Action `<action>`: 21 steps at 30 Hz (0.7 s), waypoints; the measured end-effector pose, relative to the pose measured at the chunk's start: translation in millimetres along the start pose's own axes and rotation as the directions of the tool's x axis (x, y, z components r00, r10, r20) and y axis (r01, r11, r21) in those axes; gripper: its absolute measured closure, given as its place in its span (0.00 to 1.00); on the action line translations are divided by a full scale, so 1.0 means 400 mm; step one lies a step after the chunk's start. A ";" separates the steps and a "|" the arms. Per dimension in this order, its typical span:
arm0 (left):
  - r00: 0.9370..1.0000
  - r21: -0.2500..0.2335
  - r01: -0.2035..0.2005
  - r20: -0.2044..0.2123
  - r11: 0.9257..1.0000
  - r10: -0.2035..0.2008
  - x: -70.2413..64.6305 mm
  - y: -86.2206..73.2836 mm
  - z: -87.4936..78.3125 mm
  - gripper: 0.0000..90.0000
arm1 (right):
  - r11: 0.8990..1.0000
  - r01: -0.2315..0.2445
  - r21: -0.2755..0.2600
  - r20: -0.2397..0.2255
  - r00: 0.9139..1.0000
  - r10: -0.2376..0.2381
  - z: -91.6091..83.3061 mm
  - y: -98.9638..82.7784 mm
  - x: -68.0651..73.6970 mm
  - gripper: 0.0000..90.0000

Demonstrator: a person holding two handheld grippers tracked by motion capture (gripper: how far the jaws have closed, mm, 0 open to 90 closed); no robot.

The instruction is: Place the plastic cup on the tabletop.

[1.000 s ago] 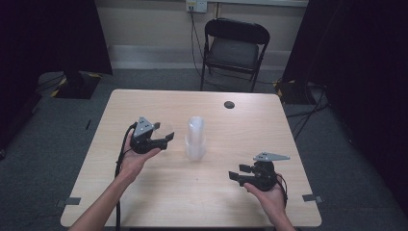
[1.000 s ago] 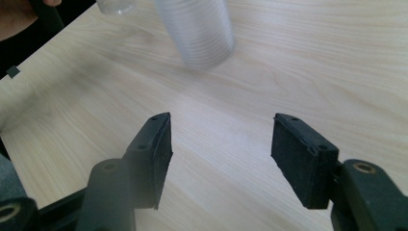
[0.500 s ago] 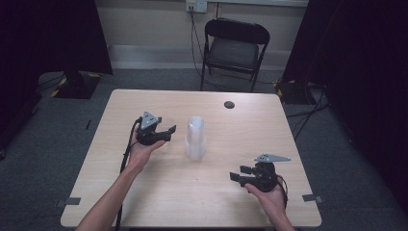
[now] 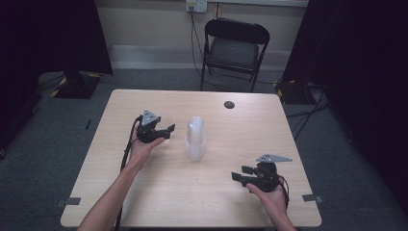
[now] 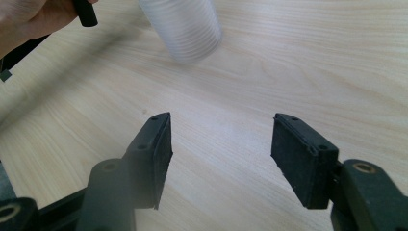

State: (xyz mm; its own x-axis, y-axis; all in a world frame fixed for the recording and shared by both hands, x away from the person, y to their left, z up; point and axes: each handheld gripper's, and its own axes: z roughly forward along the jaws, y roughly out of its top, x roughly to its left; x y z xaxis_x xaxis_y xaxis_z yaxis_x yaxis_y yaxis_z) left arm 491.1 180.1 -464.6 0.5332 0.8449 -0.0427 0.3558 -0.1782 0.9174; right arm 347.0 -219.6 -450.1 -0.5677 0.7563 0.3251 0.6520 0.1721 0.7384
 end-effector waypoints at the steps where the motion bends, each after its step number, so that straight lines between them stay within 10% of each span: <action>1: 1.000 0.010 -0.002 -0.002 1.000 0.002 0.000 -0.001 0.001 0.31 | 1.000 0.002 0.001 0.000 1.000 -0.002 0.001 0.000 0.000 0.44; 21: 0.999 0.070 -0.033 0.024 0.997 0.032 -0.015 -0.009 0.006 0.30 | 1.000 0.001 0.016 -0.002 1.000 -0.001 0.005 -0.001 0.001 0.44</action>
State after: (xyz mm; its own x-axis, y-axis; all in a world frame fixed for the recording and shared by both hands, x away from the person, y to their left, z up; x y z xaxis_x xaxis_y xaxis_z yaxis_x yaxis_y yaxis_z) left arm 488.4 174.3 -468.6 0.5622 0.8267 -0.0228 0.3903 -0.2410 0.8886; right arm 347.4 -218.2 -451.5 -0.5693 0.7549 0.3256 0.6597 0.1832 0.7289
